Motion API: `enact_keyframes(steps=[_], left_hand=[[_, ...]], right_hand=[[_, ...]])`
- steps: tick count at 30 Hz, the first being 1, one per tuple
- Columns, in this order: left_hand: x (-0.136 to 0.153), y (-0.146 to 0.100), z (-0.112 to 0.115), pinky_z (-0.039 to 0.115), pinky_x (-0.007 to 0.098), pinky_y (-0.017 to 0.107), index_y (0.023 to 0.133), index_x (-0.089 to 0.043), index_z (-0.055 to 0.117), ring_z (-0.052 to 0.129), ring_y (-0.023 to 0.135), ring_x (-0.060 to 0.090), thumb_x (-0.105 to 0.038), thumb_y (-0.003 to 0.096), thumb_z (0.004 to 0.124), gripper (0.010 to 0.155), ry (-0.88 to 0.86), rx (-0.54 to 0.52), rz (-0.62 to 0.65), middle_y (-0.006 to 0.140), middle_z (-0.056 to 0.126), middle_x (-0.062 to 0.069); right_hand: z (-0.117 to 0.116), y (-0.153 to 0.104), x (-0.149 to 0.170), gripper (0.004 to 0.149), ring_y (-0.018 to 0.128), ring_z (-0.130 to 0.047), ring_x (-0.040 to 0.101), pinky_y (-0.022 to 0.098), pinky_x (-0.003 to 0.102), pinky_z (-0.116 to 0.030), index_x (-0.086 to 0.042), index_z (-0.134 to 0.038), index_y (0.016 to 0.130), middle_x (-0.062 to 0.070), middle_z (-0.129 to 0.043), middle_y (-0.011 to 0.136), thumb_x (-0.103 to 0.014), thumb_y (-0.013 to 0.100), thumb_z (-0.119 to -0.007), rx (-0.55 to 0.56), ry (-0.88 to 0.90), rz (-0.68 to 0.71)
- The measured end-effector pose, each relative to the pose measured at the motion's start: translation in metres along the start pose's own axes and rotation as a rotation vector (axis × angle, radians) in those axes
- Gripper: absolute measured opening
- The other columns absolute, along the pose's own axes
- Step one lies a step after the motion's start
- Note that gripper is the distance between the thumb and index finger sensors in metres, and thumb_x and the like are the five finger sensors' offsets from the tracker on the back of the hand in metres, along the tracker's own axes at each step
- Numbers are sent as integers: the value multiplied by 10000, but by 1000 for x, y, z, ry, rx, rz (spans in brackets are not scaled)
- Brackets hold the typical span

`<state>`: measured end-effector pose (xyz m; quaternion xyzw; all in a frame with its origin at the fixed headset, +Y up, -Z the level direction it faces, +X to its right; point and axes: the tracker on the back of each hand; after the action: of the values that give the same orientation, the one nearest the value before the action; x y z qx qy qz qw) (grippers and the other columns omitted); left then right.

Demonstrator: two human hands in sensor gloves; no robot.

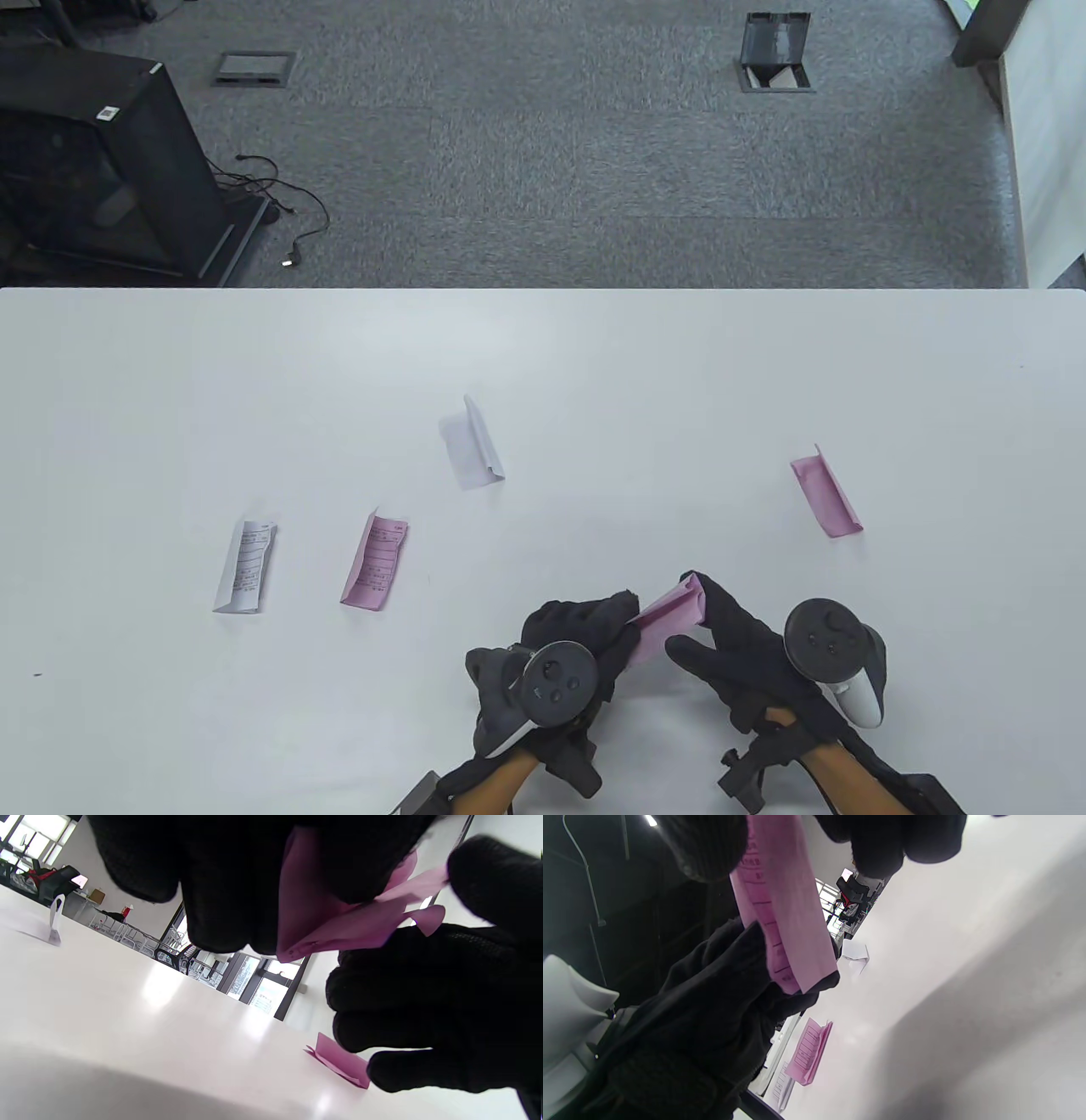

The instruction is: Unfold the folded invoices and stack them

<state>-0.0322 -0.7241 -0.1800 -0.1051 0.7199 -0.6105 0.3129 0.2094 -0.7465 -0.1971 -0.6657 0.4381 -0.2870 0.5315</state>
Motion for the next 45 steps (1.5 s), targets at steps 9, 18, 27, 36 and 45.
enact_keyframes(steps=[9, 18, 27, 36, 45], left_hand=[[20, -1, 5, 725, 554, 660, 913, -235, 845, 977, 767, 269, -410, 532, 815, 420, -297, 95, -76, 835, 1022, 34], [36, -4, 7, 649, 611, 676, 1032, -205, 712, 890, 840, 357, -431, 537, 815, 554, -360, 85, -174, 943, 925, 110], [-7, -19, -3, 690, 556, 662, 1083, -249, 620, 829, 874, 338, -498, 528, 805, 635, 27, -17, 175, 1019, 825, 97], [10, -11, 25, 663, 583, 659, 1151, -127, 378, 758, 922, 424, -543, 486, 842, 911, -341, 271, 31, 1099, 699, 192], [12, -11, 31, 676, 580, 660, 1143, -127, 417, 784, 903, 398, -531, 465, 876, 913, -513, 288, -4, 1053, 742, 181]], right_hand=[[2, 1, 8, 429, 819, -818, 368, 654, 658, -533, -180, -710, 930, 43, -881, 831, -369, 547, -682, 34, 175, -14], [1, 3, 10, 394, 782, -848, 348, 651, 646, -555, -177, -754, 874, 30, -909, 764, -365, 530, -714, 24, 191, -25], [-3, 3, 13, 393, 739, -871, 337, 645, 638, -568, -166, -769, 841, 27, -921, 717, -385, 516, -742, 112, 11, -27], [-17, -1, 5, 396, 730, -884, 322, 647, 629, -583, -188, -783, 822, 9, -932, 697, -421, 503, -756, 37, -3, 49], [-20, -3, 1, 393, 703, -902, 312, 643, 618, -600, -200, -808, 801, 1, -950, 673, -442, 495, -755, 2, 77, 92]])
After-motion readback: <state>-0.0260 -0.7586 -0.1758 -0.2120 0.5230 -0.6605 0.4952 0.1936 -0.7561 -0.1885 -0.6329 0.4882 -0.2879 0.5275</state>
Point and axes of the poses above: the tracker on the back of each hand, its own x axis roughly to the little-finger side, its own y axis roughly from the wrist to the fingertips, z = x × y
